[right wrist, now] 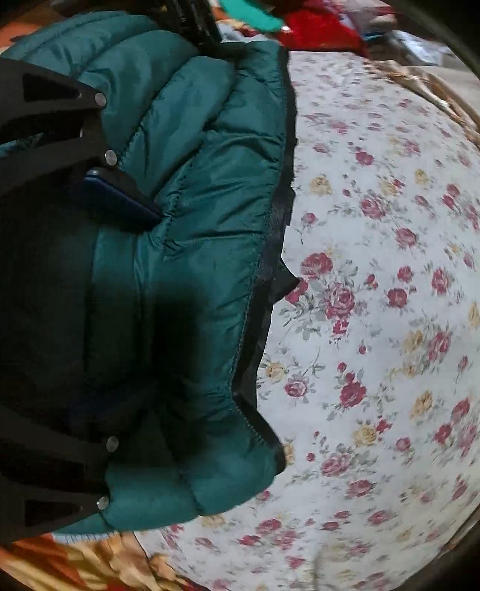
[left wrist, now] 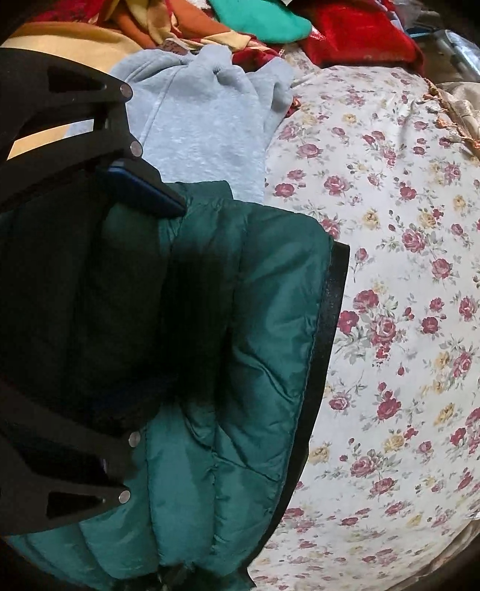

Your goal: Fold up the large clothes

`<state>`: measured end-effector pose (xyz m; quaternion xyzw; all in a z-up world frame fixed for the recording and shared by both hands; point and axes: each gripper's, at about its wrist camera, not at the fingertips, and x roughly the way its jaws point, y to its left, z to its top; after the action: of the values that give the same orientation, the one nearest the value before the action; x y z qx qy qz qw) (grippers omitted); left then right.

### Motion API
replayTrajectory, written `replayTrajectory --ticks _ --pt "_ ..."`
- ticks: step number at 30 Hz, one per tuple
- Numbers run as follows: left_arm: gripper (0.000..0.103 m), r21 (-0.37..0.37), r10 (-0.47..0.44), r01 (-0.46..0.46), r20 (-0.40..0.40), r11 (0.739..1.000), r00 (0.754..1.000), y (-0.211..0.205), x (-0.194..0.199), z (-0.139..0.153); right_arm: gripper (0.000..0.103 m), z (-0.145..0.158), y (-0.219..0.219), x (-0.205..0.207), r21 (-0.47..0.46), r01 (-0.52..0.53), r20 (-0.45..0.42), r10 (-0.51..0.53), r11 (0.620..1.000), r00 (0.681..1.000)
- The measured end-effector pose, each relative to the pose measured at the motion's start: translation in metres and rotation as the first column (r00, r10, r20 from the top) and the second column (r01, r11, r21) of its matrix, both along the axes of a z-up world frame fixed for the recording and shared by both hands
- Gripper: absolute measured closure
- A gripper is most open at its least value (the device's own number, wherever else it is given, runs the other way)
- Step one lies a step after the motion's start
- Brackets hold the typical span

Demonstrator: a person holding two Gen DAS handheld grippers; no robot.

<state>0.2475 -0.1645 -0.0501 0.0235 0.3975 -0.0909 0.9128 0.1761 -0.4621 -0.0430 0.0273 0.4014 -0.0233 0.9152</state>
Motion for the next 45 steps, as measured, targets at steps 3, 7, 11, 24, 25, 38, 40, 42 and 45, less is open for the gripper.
replayTrajectory --ticks 3,7,11,24,25,38,40,42,45 --pt "0.015 -0.007 -0.001 0.001 0.003 1.000 1.000 0.001 -0.001 0.000 0.021 0.024 -0.006 -0.021 0.073 0.001 0.060 -0.005 0.997 0.998" --pt "0.014 -0.010 0.002 -0.002 0.007 1.000 1.000 0.001 0.000 -0.001 0.020 0.032 -0.009 -0.044 0.087 -0.003 0.107 -0.006 0.996 0.994" --pt "0.014 -0.019 0.005 -0.004 0.020 1.000 1.000 0.002 0.000 -0.002 0.020 -0.008 -0.009 -0.027 0.033 0.010 0.042 -0.012 0.999 0.999" --pt "0.013 -0.038 0.025 -0.025 0.005 0.999 1.000 0.010 -0.014 0.001 0.016 0.032 -0.016 -0.067 0.083 0.008 0.108 -0.017 0.997 0.994" --pt "0.013 -0.041 0.028 -0.027 0.003 0.999 1.000 0.011 -0.017 0.001 0.016 0.034 -0.016 -0.074 0.077 0.013 0.108 -0.021 0.997 0.994" --pt "0.013 -0.066 0.019 -0.019 -0.004 0.998 1.000 0.029 -0.058 0.021 0.009 0.020 -0.006 -0.079 -0.008 0.030 0.037 -0.030 1.000 0.999" --pt "0.013 -0.063 0.010 -0.009 0.004 0.998 1.000 0.031 -0.063 0.024 0.009 0.025 -0.004 -0.087 -0.020 0.025 0.048 -0.025 0.999 0.999" --pt "0.013 -0.056 0.001 0.000 0.017 0.998 1.000 0.032 -0.069 0.026 0.009 0.028 -0.005 -0.093 -0.029 0.023 0.048 -0.021 0.999 0.999" --pt "0.013 -0.059 -0.007 0.008 0.021 0.998 1.000 0.034 -0.075 0.027 0.009 0.029 -0.012 -0.103 -0.017 0.033 0.049 -0.032 0.999 0.998"
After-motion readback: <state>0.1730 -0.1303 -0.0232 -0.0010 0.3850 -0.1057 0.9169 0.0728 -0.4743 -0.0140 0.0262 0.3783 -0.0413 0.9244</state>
